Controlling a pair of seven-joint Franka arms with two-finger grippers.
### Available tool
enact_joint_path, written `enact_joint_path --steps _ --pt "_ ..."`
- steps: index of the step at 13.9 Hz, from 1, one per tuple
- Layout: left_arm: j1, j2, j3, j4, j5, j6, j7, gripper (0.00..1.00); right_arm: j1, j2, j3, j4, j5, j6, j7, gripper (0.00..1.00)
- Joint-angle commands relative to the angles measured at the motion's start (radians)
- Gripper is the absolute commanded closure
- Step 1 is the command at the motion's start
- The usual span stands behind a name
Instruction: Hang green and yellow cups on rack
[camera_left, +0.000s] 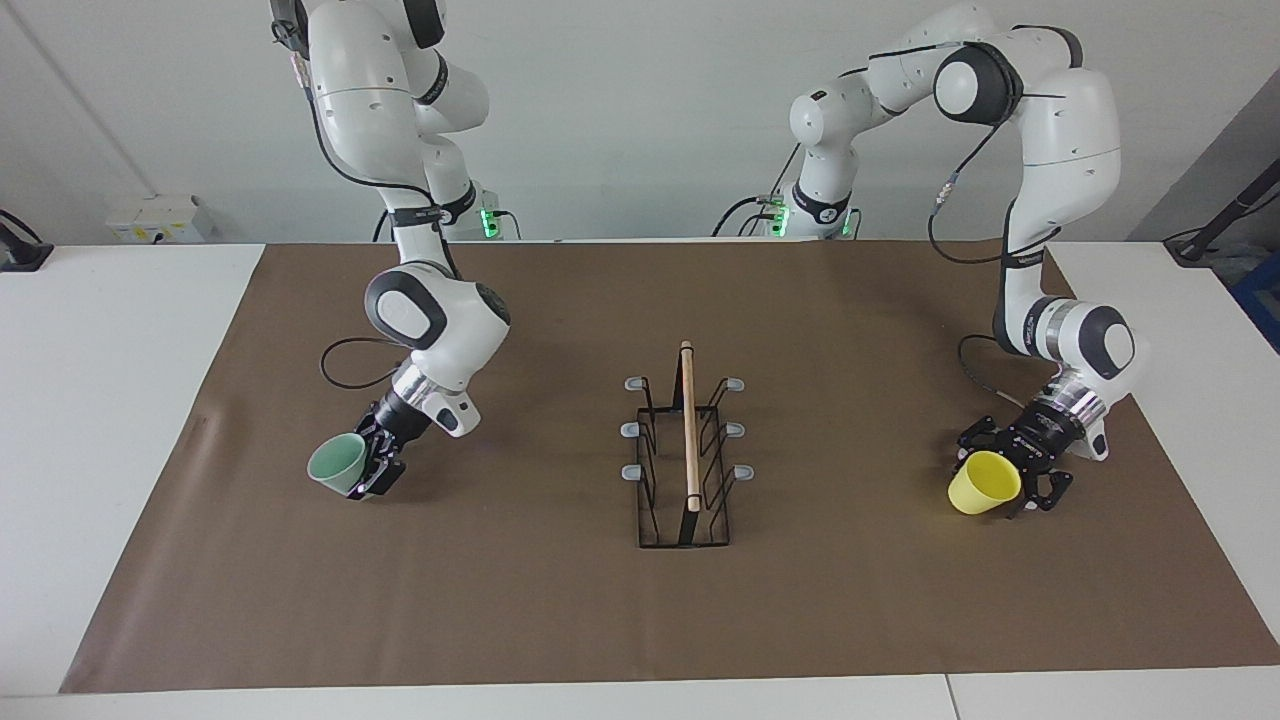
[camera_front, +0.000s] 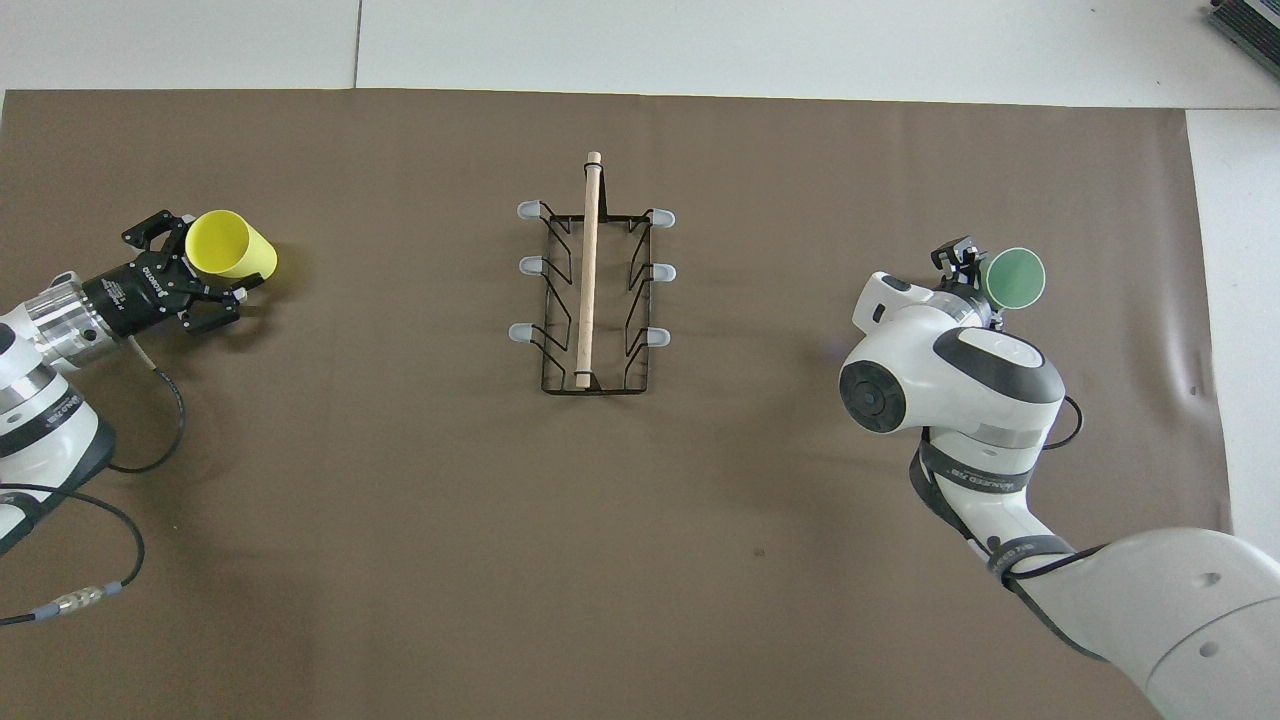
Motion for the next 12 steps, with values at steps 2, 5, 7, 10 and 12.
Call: enact_joint_path --steps 2,5,7,10,12 --pt "-0.018 0.006 0.007 -0.010 -0.045 0.019 0.036 0.00 -0.010 -0.088 0.024 0.012 0.248 0.034 -0.081 1.00" --pt "-0.030 0.002 0.008 -0.024 -0.079 0.021 0.056 0.95 -0.008 -0.128 0.046 0.044 0.486 0.023 -0.110 1.00" --pt "-0.029 0.001 0.010 -0.025 -0.076 0.019 0.094 1.00 -0.008 -0.138 0.083 0.085 0.679 0.017 -0.108 1.00" --pt "-0.012 -0.004 0.013 0.008 -0.002 0.001 0.100 1.00 -0.008 -0.141 0.123 0.148 0.922 0.011 -0.107 1.00" --pt "-0.009 -0.008 0.017 0.092 0.148 -0.012 0.029 1.00 -0.006 -0.145 0.129 0.168 1.060 0.023 -0.107 1.00"
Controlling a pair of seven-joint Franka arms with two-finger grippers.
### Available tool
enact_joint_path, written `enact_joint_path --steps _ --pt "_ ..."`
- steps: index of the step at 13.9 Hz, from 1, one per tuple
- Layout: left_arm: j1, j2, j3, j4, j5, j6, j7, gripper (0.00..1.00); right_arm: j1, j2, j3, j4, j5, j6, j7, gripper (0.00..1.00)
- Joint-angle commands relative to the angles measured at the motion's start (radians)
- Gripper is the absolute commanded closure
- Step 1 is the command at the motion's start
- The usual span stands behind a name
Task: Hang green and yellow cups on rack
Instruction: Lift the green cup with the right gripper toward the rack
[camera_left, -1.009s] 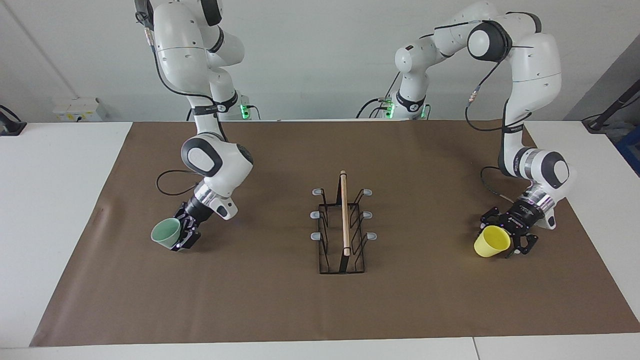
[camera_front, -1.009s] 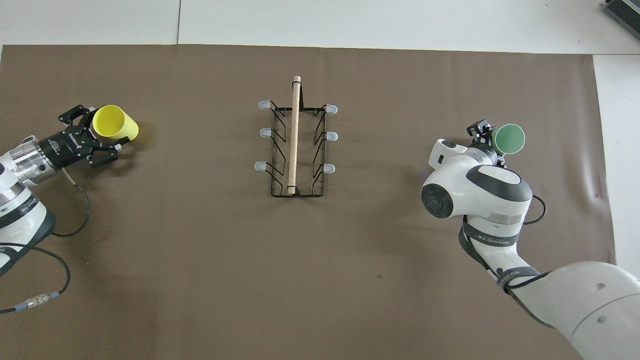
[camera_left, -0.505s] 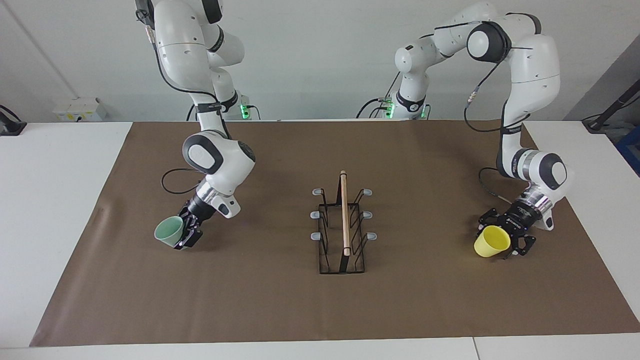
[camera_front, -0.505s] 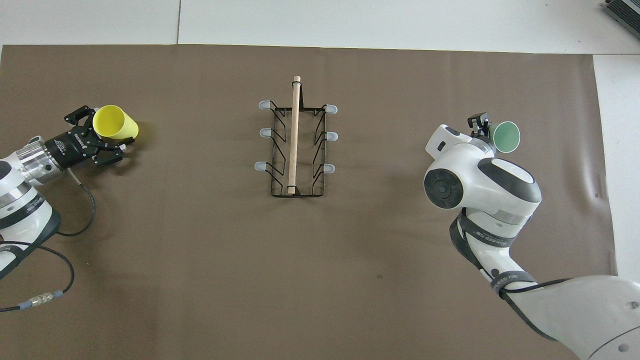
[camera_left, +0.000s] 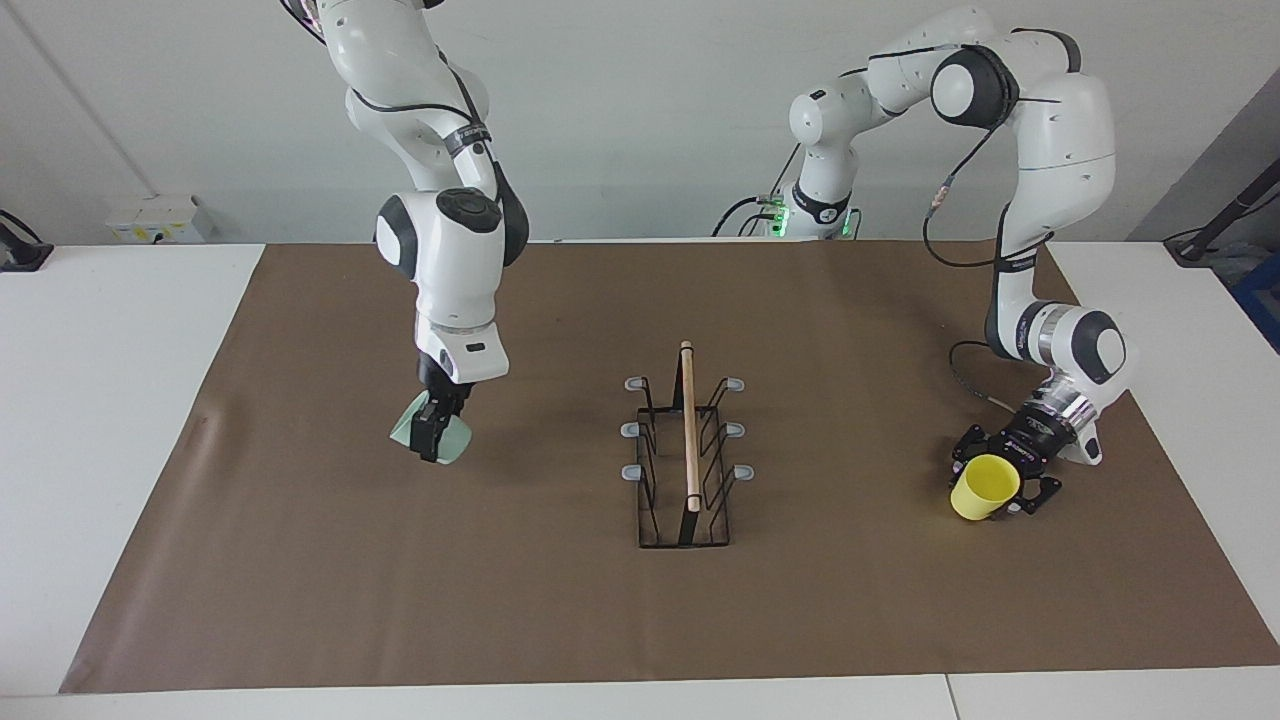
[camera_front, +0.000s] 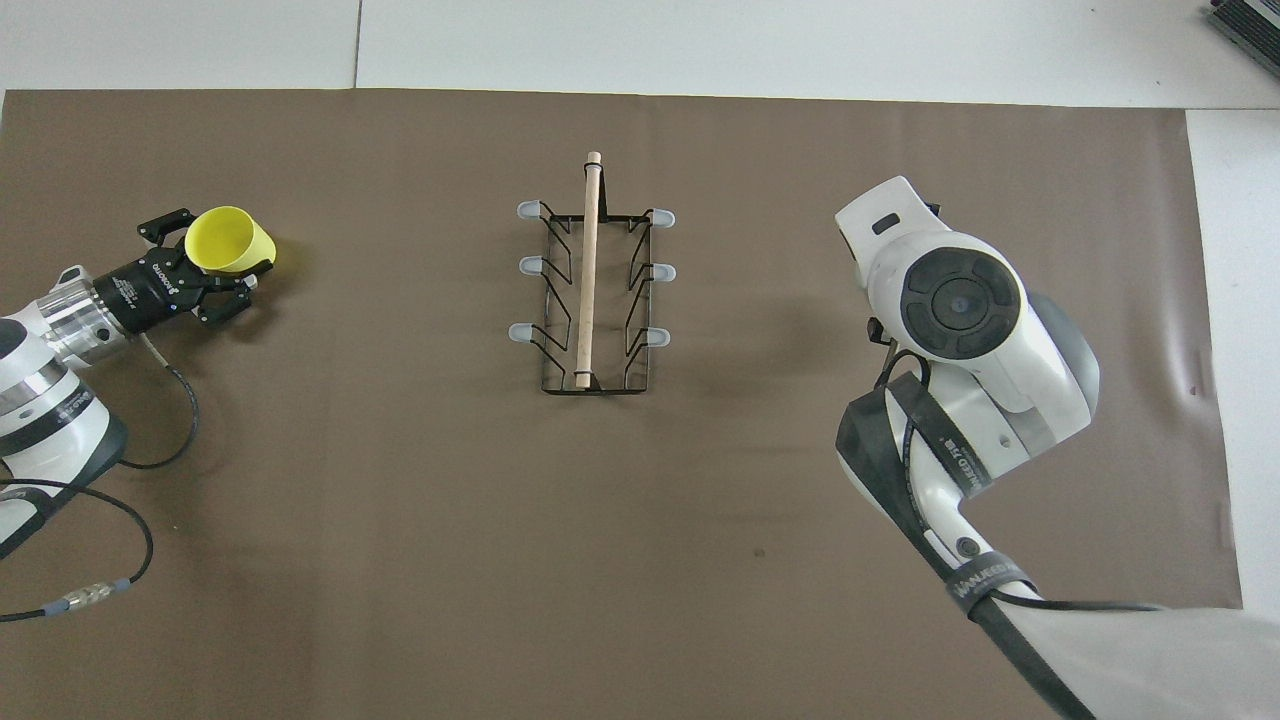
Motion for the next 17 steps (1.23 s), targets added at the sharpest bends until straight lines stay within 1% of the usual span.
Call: enact_joint_path --steps 1,2,3,5,7,9,11,14,15,17 --pt "0.005 -0.011 0.009 0.119 0.196 -0.012 -0.128 1.00 -0.010 -0.017 0.025 0.031 0.176 0.006 -0.010 1.00" --pt "-0.003 -0.012 0.009 0.171 0.287 -0.015 -0.159 1.00 -0.013 -0.023 0.036 0.043 0.254 0.008 -0.008 1.00" --pt "-0.006 -0.018 0.010 0.199 0.345 -0.021 -0.162 1.00 -0.011 -0.031 0.037 0.053 0.339 0.011 -0.010 1.00" --pt "-0.015 -0.049 0.012 0.228 0.479 -0.023 -0.170 1.00 -0.011 -0.047 0.042 0.066 0.494 0.032 -0.026 1.00" --pt "-0.053 -0.095 0.015 0.267 0.660 -0.022 -0.174 1.00 -0.014 -0.060 0.042 0.066 0.623 0.035 -0.036 1.00" --pt "-0.104 -0.136 0.041 0.281 0.795 -0.027 -0.181 1.00 -0.019 -0.070 0.042 0.060 0.762 0.064 -0.075 1.00" --pt "-0.157 -0.175 0.065 0.293 0.934 -0.033 -0.185 1.00 -0.028 -0.077 0.040 0.059 0.917 0.066 -0.152 1.00" --pt "-0.234 -0.242 0.066 0.302 1.155 -0.035 -0.282 1.00 -0.070 -0.086 0.039 0.054 1.185 0.067 -0.357 1.00" --pt "-0.257 -0.268 0.066 0.302 1.232 -0.035 -0.294 1.00 -0.088 -0.090 0.039 0.050 1.253 0.067 -0.413 1.00" --pt "-0.295 -0.304 0.064 0.293 1.346 -0.035 -0.300 1.00 -0.102 -0.092 0.039 0.046 1.330 0.066 -0.502 1.00"
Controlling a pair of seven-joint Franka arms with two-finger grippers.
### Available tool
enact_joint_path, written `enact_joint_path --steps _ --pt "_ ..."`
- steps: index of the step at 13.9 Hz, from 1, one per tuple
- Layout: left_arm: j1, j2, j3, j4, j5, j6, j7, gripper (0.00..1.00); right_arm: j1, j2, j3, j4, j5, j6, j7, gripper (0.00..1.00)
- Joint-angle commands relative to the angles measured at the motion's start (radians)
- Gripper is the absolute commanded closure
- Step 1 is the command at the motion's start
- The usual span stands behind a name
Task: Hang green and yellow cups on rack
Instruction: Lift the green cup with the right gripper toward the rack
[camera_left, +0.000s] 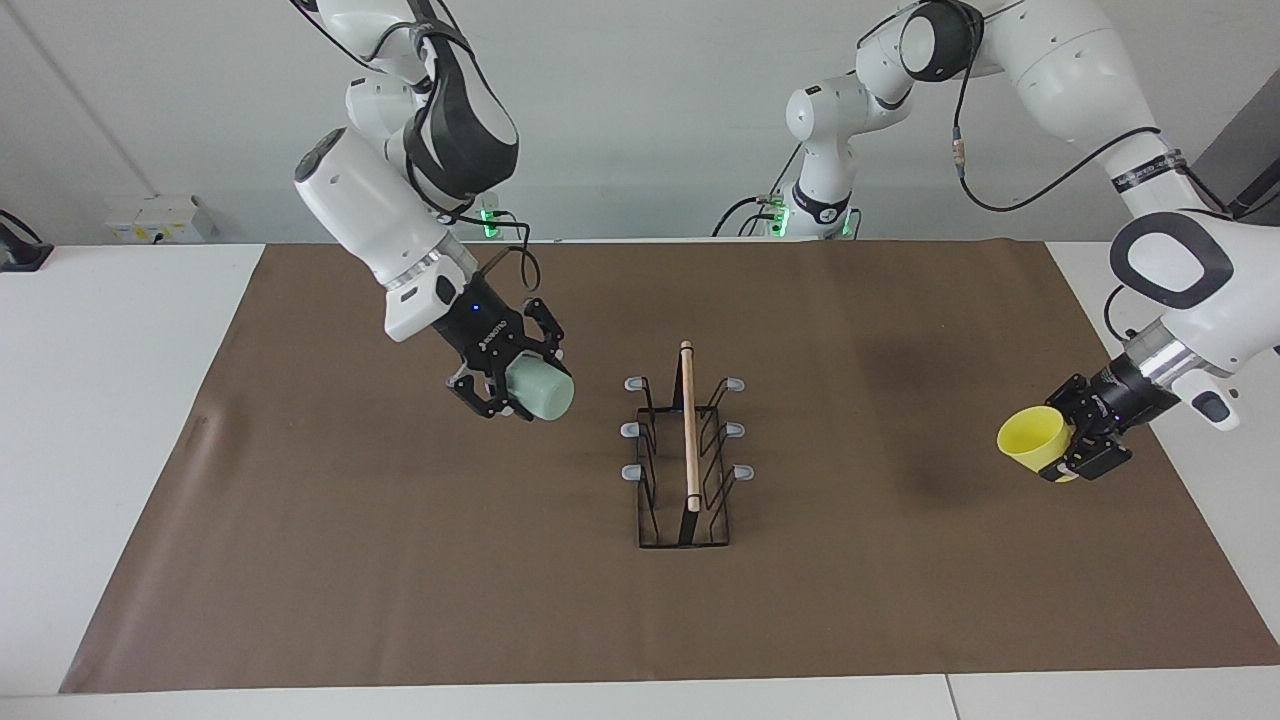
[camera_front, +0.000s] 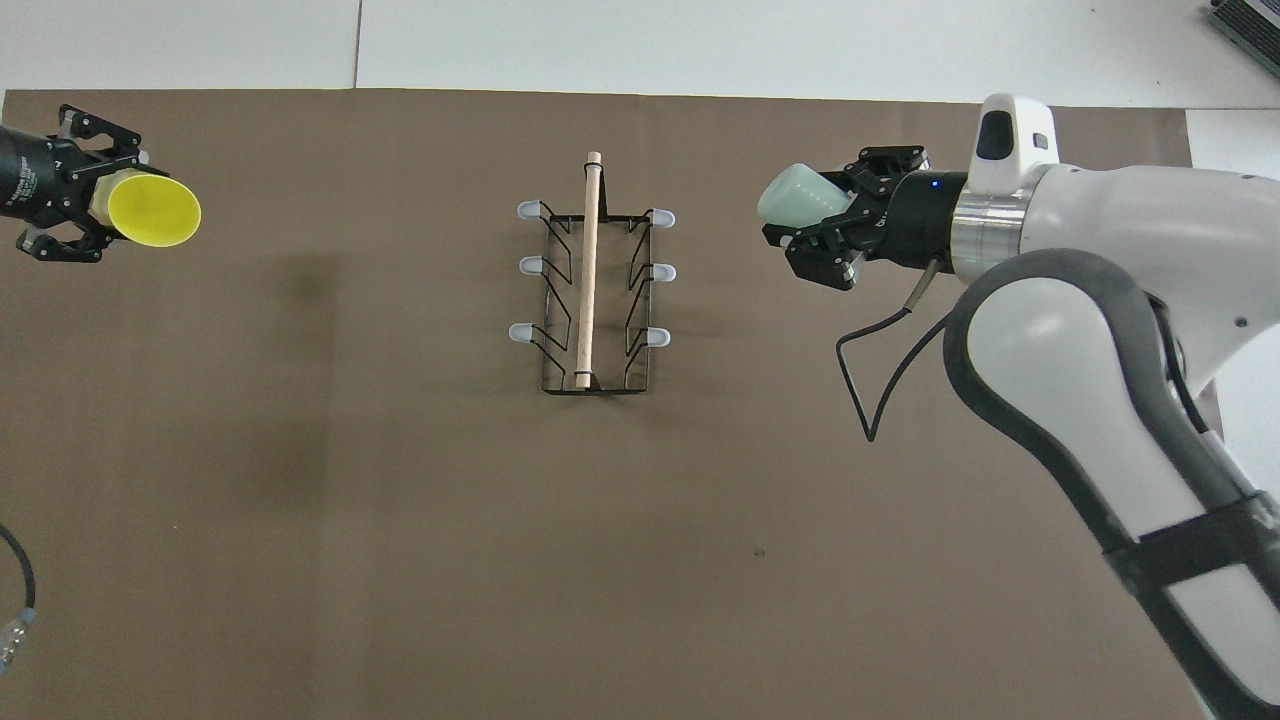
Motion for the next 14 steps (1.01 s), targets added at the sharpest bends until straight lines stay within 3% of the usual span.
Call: enact_joint_path --steps 1,6,11,14 --pt "-0.060 -0.057 0.024 -0.017 0.149 -0.019 -0.046 1.00 -0.029 -0.030 0.011 -0.031 0.118 0.012 -0.120 1.00" --pt "-0.135 -0.092 0.023 -0.023 0.405 -0.082 -0.167 1.00 -0.032 -0.057 0.011 -0.074 0.357 0.013 -0.298 1.00" --pt "-0.163 -0.106 0.021 -0.046 0.539 -0.088 -0.180 1.00 0.006 -0.088 0.013 -0.155 0.659 0.102 -0.546 1.00" --pt "-0.184 -0.114 0.023 -0.069 0.584 -0.085 -0.183 1.00 0.060 -0.085 0.013 -0.198 0.903 0.171 -0.728 1.00"
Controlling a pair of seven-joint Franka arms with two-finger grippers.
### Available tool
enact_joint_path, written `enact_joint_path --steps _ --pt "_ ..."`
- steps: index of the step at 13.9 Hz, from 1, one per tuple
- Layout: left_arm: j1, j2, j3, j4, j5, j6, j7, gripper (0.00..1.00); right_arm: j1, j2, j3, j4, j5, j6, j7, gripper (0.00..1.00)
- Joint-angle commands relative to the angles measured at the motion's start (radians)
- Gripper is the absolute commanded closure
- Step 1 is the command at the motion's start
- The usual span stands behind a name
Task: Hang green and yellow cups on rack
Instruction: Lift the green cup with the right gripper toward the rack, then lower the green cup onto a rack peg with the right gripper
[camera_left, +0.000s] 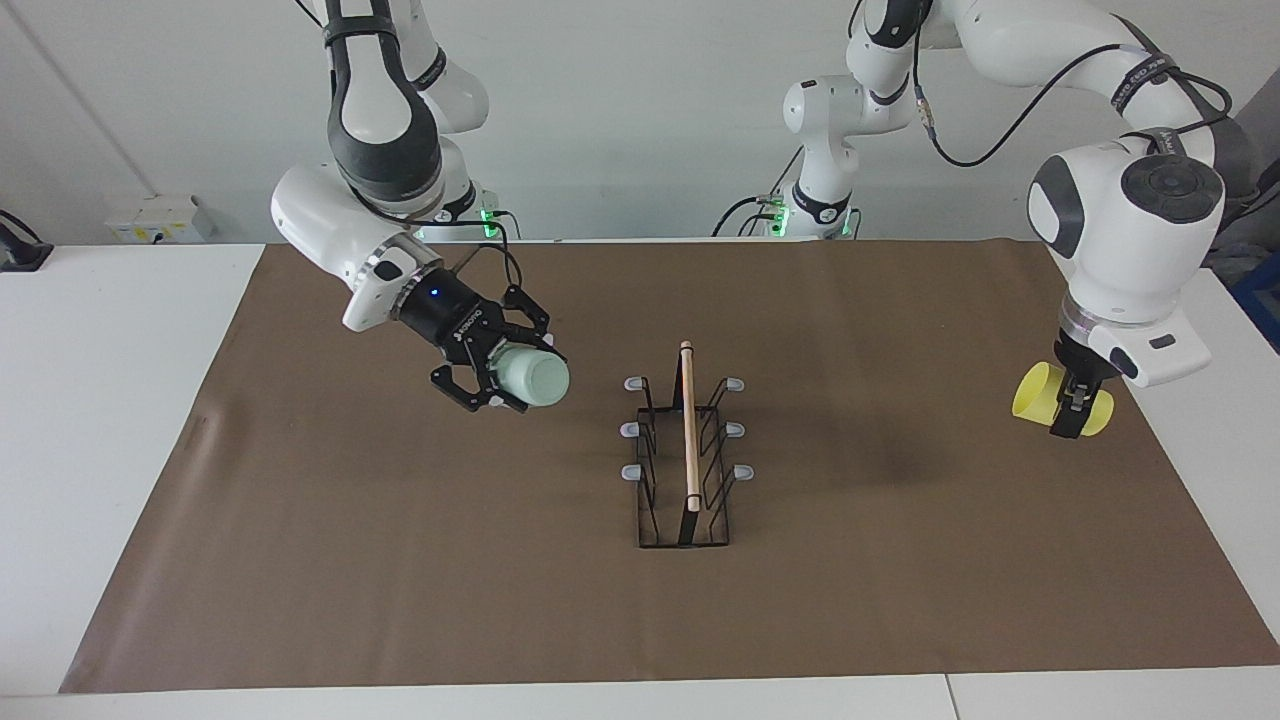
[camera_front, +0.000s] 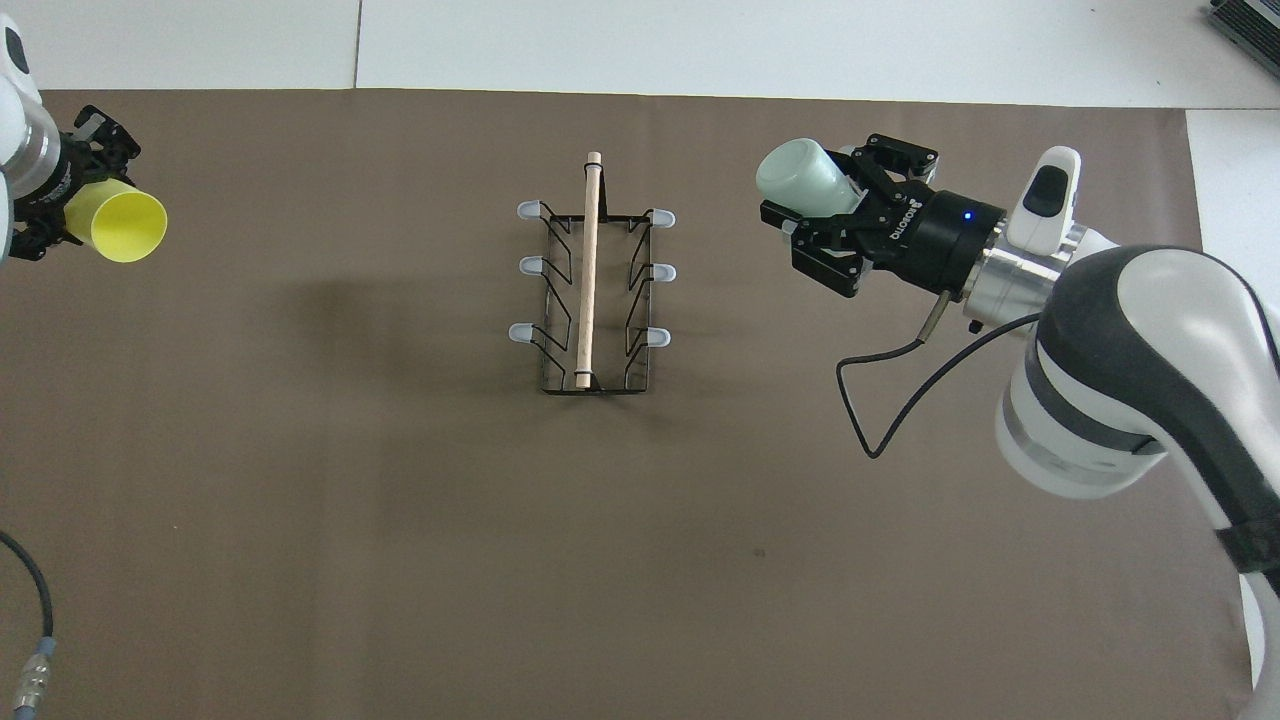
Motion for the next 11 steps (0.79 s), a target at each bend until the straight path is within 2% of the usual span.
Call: enact_joint_path --steps 1,5,8,11 --pt "-0.038 -0.043 0.017 -0.056 0.067 -0.003 -0.025 1.00 0.057 -0.026 0.005 -0.064 0.188 0.088 -0.142 1.00" --pt "-0.043 -0.047 0.017 -0.063 0.116 -0.006 -0.084 1.00 0.182 -0.016 0.005 -0.062 0.372 0.233 -0.206 1.00" --pt "-0.031 -0.049 0.018 -0.073 0.133 0.007 -0.085 1.00 0.196 0.027 0.005 -0.045 0.571 0.241 -0.419 1.00" --pt "-0.032 -0.075 0.018 -0.134 0.177 0.041 -0.085 1.00 0.223 0.055 0.005 -0.047 0.662 0.241 -0.492 1.00"
